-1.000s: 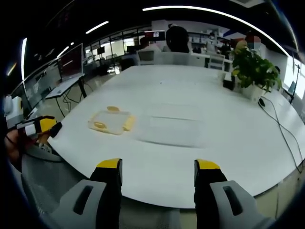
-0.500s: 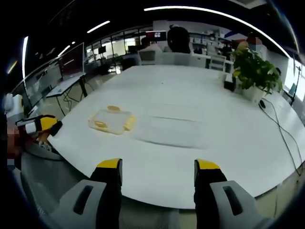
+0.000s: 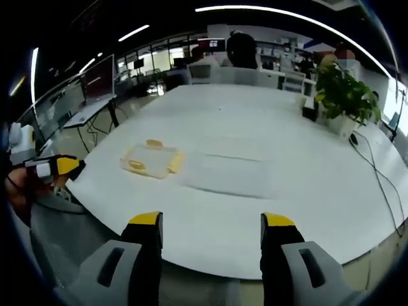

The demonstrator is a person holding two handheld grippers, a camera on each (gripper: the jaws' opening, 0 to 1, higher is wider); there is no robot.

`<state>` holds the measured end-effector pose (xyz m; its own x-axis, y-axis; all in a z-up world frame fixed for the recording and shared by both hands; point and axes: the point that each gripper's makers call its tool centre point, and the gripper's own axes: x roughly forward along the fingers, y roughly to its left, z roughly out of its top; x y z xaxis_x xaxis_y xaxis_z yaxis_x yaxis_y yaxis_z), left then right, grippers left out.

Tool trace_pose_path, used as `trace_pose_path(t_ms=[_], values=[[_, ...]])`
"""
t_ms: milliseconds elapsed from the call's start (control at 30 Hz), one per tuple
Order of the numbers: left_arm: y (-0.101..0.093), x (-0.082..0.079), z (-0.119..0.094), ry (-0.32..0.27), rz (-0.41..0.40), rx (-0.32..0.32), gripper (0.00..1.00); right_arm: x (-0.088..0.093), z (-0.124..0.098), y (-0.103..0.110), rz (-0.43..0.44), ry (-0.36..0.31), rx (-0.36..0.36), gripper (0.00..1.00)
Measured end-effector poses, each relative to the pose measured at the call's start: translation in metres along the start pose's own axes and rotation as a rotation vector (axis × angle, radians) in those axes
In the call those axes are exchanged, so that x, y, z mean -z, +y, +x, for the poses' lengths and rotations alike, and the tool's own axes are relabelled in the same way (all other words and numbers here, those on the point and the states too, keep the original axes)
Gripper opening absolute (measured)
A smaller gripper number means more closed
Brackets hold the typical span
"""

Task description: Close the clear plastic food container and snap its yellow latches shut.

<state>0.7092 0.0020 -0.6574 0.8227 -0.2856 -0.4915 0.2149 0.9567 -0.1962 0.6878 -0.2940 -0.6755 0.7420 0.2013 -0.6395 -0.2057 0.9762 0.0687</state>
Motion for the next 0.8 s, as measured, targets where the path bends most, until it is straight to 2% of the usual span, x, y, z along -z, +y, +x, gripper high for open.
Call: trace_pose_path(t_ms=[100,367,733,800], values=[[-0.002,-0.004,0.003,0.002,0.021,0.020,0.51,-0.004,0.002,0.001,-0.008,0.003,-0.019,0.57],[0.001,-0.009,0.012,0.028,0.014,0.058,0.51,-0.013,0.012,0.009,-0.034,0.017,-0.079,0.57],[0.009,-0.014,0.021,0.061,0.088,0.091,0.51,-0.025,0.026,0.021,-0.085,0.037,-0.150,0.57],[0.012,-0.015,0.023,0.069,0.124,0.093,0.51,-0.025,0.029,0.025,-0.090,0.051,-0.178,0.57]])
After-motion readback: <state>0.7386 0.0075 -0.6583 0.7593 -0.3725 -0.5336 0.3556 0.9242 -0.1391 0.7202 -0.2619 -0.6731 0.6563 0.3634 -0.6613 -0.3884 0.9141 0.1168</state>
